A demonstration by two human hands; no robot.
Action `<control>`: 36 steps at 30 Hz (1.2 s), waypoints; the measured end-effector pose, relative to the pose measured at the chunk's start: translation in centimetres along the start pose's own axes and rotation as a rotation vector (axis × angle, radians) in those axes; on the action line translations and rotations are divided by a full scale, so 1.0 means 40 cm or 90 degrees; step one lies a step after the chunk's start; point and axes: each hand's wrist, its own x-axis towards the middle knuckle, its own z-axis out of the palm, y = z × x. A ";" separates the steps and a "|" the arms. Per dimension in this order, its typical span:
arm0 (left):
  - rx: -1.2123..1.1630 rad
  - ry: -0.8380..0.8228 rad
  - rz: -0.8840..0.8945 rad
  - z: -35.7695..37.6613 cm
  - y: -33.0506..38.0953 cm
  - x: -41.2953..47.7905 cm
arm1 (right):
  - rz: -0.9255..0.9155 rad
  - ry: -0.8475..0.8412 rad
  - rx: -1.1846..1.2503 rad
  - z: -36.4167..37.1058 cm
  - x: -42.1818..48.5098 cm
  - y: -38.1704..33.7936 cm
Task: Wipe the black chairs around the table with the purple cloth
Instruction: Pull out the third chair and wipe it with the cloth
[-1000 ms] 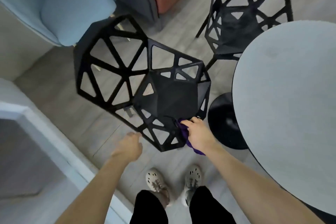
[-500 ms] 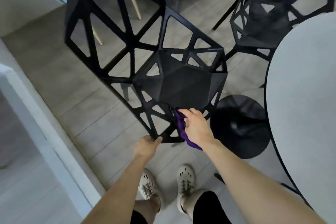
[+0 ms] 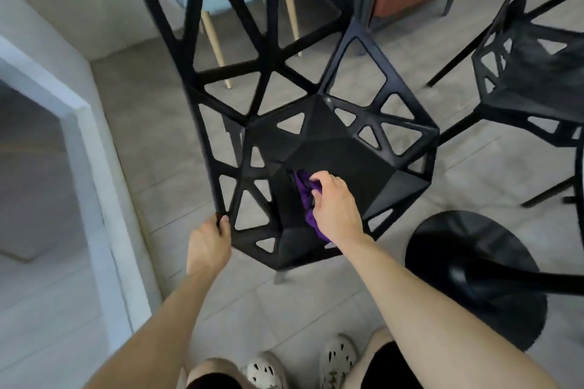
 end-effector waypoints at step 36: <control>-0.122 0.416 0.237 -0.016 -0.023 0.232 | -0.173 0.061 -0.039 0.357 0.552 -0.138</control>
